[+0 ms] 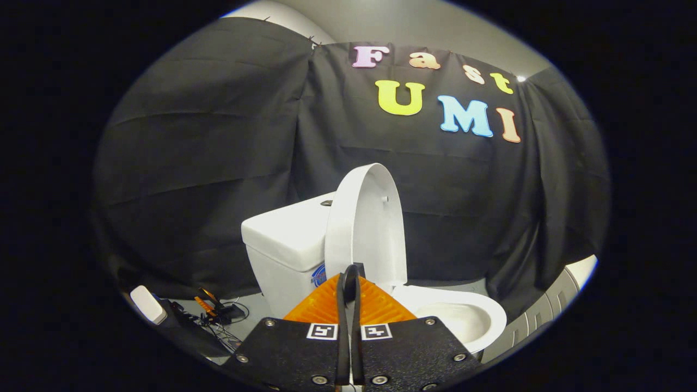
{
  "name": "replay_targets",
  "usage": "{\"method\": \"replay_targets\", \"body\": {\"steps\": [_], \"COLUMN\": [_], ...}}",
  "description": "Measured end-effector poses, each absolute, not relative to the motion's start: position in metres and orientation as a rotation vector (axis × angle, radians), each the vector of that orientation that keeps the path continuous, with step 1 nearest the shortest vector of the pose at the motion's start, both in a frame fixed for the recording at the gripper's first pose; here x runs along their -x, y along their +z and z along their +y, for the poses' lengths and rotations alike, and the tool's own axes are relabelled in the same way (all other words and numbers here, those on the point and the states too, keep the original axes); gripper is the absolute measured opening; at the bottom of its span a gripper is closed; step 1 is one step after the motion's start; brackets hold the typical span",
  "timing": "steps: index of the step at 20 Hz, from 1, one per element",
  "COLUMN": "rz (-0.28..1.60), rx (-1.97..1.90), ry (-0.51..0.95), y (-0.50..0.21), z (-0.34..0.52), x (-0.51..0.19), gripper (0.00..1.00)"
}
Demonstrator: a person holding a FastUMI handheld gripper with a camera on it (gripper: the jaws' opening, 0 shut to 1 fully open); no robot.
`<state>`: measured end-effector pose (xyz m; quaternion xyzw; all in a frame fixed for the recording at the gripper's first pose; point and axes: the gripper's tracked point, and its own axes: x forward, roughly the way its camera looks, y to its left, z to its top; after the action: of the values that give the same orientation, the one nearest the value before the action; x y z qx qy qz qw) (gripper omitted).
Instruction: Open the toilet lid.
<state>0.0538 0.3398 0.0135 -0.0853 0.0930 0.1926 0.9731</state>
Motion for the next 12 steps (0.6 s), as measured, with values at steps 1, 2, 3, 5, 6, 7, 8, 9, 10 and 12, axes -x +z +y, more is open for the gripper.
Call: {"method": "replay_targets", "body": {"steps": [1,2,3,5,6,7,8,9,10,12], "rz": [0.190,0.207,0.215,0.173,0.174,0.184,0.192,0.185,0.156,0.091], "rx": [0.154,0.121,0.117,0.103,0.086,0.066,0.053,0.057,0.072,0.073], "ry": [0.423,0.462,0.442,0.387,0.396,0.416,0.433,0.426,0.403,0.391], "y": [0.010,0.006,0.006,0.022,0.024,0.021,0.022,0.028,0.039,0.058], "z": [0.344,0.349,0.338,0.313,0.311,0.309,0.306,0.296,0.281,0.262], "x": [-0.053,-0.052,-0.051,-0.055,-0.055,-0.052,-0.049,-0.046,-0.046,-0.042], "gripper": [0.03,0.09,0.16,0.48,0.68,0.87,0.96,0.96,0.97,0.97]}}
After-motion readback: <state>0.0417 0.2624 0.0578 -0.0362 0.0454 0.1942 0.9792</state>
